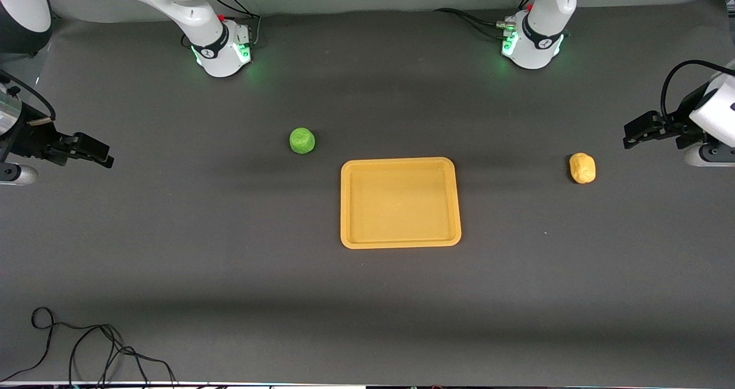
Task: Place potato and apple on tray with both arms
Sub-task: 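Move the left gripper toward the yellow potato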
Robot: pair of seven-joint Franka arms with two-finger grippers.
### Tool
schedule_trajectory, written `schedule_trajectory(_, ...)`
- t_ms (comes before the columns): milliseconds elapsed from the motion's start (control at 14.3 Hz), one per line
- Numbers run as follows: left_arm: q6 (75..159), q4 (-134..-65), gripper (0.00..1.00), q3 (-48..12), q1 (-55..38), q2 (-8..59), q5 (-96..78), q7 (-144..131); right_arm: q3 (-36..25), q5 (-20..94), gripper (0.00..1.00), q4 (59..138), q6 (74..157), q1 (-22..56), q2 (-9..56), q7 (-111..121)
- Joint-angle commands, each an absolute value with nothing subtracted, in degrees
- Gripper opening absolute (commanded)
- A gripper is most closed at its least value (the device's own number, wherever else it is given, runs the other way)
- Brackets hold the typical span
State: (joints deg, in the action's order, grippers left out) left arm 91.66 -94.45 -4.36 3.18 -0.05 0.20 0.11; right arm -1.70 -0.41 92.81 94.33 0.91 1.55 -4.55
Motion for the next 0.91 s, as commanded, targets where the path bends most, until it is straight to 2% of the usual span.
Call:
schedule_trajectory(0, 90.09, -93.51, 1.0, -4.13, 2.99, 0.18, 0.97, -0.7, -2.02, -1.06, 1.0, 92.2, 92.21, 1.49, 1.14, -3.96)
schedule_trajectory(210, 88.78, -93.78, 1.0, -4.13, 3.08, 0.26, 0.97, -0.62, -2.11, -0.53, 1.0, 92.11, 92.2, 1.32, 1.49, -4.04)
schedule_trajectory(350, 88.94, -96.4, 1.0, -3.96, 3.25, 0.26, 1.14, -0.44, -2.2, -0.44, 1.0, 92.02, 92.2, 1.14, 1.84, -4.13)
schedule_trajectory(699, 98.42, -107.03, 0.99, -3.6, 6.58, -0.18, 3.52, 1.66, -2.2, -0.26, 1.0, 91.85, 92.2, 1.23, 1.93, -4.04)
schedule_trajectory(839, 104.82, -113.78, 0.97, -3.34, 8.25, -0.35, 3.43, 3.16, -2.2, -0.26, 1.0, 91.93, 92.2, 1.23, 1.93, -4.04)
